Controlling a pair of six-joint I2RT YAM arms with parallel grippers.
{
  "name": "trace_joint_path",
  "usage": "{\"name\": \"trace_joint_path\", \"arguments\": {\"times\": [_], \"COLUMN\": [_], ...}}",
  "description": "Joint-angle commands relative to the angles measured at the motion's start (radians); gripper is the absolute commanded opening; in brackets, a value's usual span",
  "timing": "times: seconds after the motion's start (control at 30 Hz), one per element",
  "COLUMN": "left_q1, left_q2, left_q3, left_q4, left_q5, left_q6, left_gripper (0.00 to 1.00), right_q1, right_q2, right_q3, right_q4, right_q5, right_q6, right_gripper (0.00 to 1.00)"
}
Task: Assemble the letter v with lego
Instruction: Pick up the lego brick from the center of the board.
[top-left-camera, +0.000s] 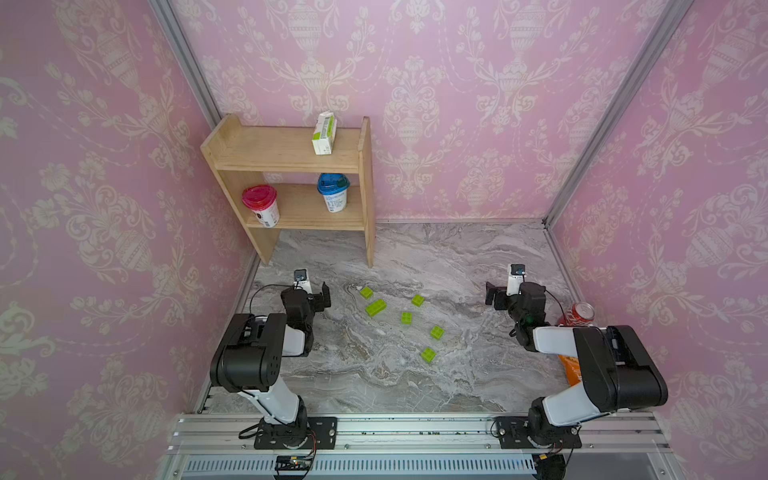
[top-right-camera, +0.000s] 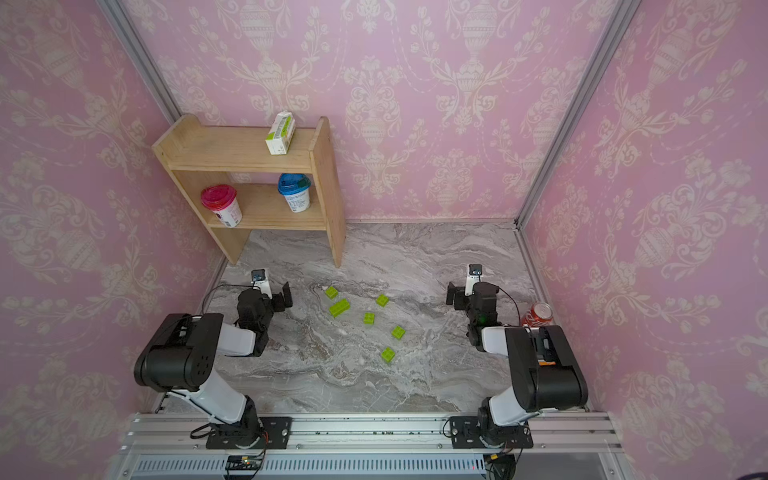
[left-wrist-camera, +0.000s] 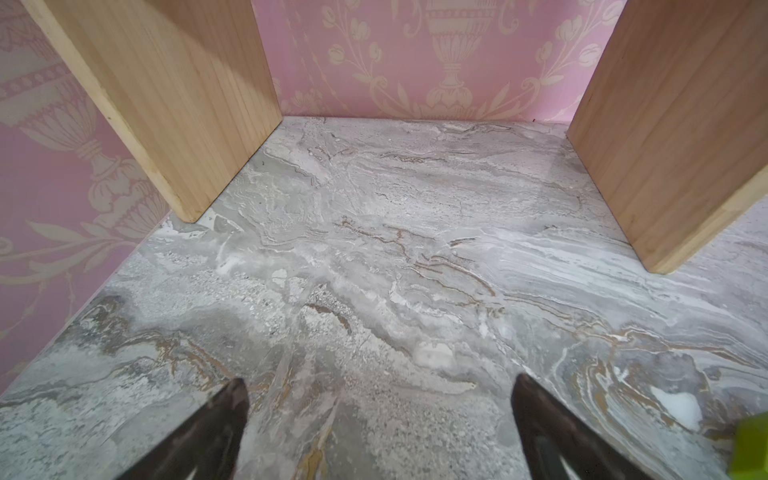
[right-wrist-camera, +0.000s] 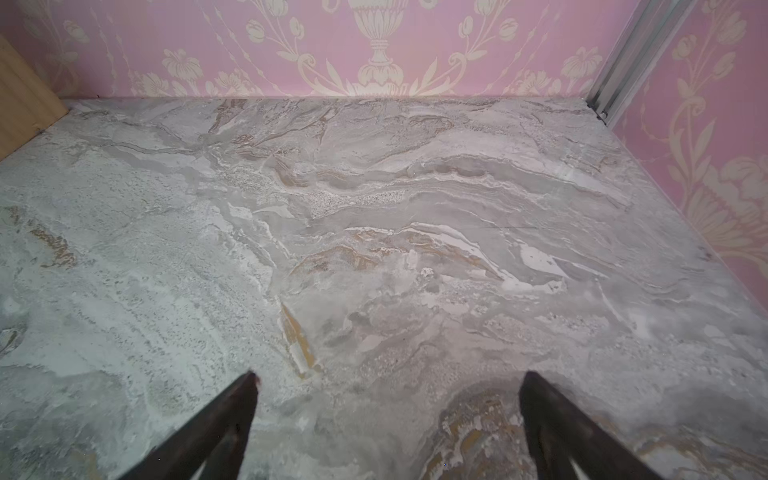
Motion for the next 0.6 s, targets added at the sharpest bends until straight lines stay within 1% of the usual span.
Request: {"name": "trace_joint_path", "arguments": {"times": [0.0, 0.57], "left_q1": [0.006, 0.011], "left_q2": [-0.024, -0.022], "left_q3": [-0.009, -0.004], "left_q4": [-0.03, -0.035], "left_q5": [0.01, 0.013], "left_q6": [0.017, 0.009], "left_gripper": [0.99, 0.99], "right_q1": [-0.001, -0.011], "right_q2": [-0.025, -0.023], "right_q3": [-0.013, -0.006], "right_q4": [0.0, -0.009], "right_q5": [-0.016, -0.031], "right_q6": [0.011, 0.015], "right_gripper": [1.0, 1.0]}}
